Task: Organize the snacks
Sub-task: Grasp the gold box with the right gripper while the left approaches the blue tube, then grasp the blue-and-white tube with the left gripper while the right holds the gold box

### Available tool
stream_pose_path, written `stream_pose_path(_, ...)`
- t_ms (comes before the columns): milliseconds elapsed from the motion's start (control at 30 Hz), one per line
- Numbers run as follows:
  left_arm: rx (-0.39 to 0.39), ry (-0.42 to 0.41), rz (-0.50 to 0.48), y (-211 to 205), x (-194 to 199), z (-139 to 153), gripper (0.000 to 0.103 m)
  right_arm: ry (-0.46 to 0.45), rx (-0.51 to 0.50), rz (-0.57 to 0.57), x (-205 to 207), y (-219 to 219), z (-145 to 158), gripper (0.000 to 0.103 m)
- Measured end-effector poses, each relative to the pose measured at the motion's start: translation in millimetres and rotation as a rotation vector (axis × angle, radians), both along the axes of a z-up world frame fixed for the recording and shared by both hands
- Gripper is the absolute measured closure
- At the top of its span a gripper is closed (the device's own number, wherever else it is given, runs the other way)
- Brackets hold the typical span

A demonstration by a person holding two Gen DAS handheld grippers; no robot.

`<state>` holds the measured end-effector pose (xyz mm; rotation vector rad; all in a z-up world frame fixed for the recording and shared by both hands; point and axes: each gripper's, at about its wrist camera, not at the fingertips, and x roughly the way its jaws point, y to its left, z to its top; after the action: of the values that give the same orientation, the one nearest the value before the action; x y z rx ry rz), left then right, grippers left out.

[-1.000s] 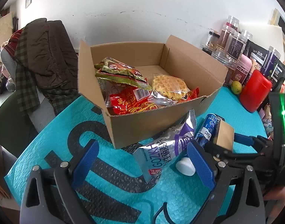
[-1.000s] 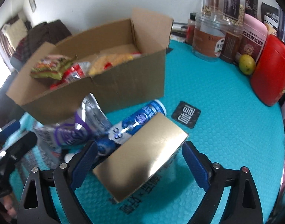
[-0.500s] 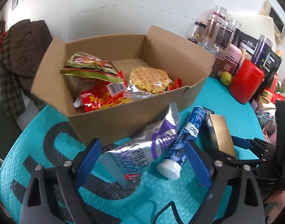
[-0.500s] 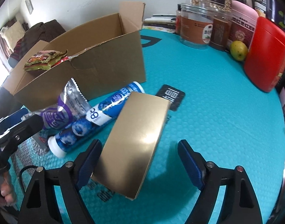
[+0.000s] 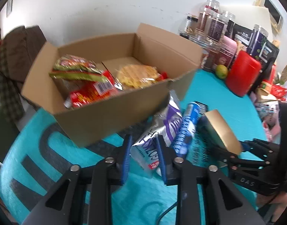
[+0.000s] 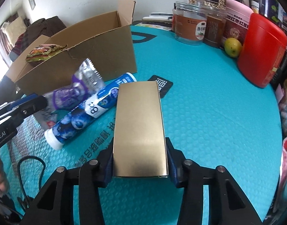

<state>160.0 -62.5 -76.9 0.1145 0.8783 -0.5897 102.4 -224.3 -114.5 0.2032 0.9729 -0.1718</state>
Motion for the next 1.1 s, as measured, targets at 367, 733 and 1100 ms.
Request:
stream_pose_path(367,0.008,0.052,-0.075,-19,-41,-4,0.079,-0.005,-0.010,-0.005,-29,-6,3,0.057)
stream_pose_path(733,0.061,-0.034,-0.027,-27,-67,18,0.079,-0.030,-0.042,-0.024,-61,-22,9,0.057)
stream_pose_path(1100,0.028,0.066,-0.178,-73,-83,5,0.079,-0.037,-0.046,-0.057,-91,-40,12,0.057)
